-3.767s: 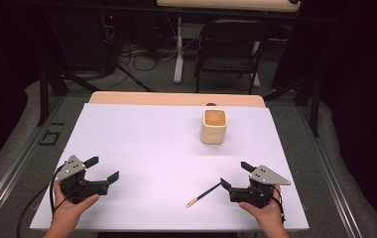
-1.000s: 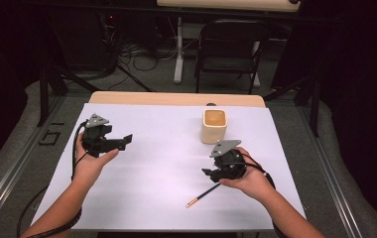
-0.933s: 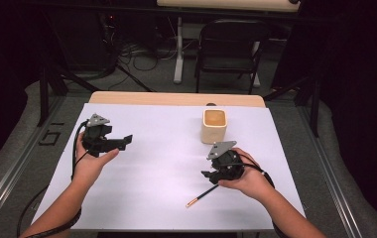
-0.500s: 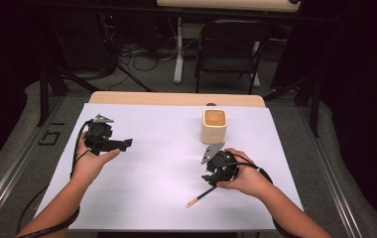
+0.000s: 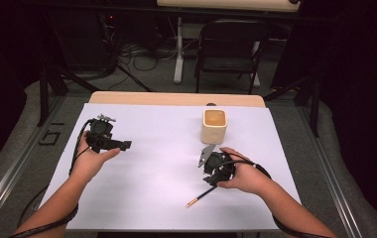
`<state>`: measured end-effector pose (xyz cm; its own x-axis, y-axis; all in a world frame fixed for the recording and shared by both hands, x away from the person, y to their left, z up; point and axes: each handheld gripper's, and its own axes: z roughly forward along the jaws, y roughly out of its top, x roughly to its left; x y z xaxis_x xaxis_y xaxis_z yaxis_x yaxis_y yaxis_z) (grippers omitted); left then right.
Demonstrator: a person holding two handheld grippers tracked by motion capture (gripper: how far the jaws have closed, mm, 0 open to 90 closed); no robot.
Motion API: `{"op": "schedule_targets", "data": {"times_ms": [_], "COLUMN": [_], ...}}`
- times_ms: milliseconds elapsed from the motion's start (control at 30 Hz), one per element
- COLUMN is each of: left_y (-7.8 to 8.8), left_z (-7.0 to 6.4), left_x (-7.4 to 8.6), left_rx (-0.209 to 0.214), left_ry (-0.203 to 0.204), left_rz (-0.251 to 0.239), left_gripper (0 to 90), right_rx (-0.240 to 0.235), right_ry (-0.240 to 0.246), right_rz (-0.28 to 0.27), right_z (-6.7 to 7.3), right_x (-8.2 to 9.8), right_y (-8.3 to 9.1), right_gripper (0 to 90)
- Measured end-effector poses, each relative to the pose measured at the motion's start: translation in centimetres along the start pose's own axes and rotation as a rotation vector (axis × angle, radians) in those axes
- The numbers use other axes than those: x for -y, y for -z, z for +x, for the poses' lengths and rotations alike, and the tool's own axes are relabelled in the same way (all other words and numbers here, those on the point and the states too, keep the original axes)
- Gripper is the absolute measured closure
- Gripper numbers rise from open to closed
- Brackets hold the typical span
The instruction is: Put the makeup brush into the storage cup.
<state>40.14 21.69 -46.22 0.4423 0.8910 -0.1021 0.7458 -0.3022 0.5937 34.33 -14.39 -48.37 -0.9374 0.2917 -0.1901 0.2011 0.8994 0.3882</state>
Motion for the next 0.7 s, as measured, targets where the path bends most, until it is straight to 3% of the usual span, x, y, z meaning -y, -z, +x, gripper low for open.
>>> {"op": "schedule_targets", "data": {"times_ms": [267, 400, 700], "left_y": [0.1, 0.2, 0.0], "left_z": [0.0, 0.0, 0.0], "left_x": [-0.2, -0.3, -0.3], "left_rx": [-0.006, -0.007, -0.01], "left_ry": [0.001, 0.0, 0.0], "left_rz": [0.015, 0.015, 0.017], "left_gripper": [19.8, 20.4, 21.6], "right_rx": [-0.04, -0.057, -0.076], "right_ry": [0.124, 0.144, 0.186], "right_rz": [0.068, 0.102, 0.121], "right_z": [0.8, 1.1, 1.3], "right_x": [-0.7, -1.0, -1.2], "right_y": [-0.7, -1.0, -1.5], "right_gripper": [56.3, 56.8, 59.0]}}
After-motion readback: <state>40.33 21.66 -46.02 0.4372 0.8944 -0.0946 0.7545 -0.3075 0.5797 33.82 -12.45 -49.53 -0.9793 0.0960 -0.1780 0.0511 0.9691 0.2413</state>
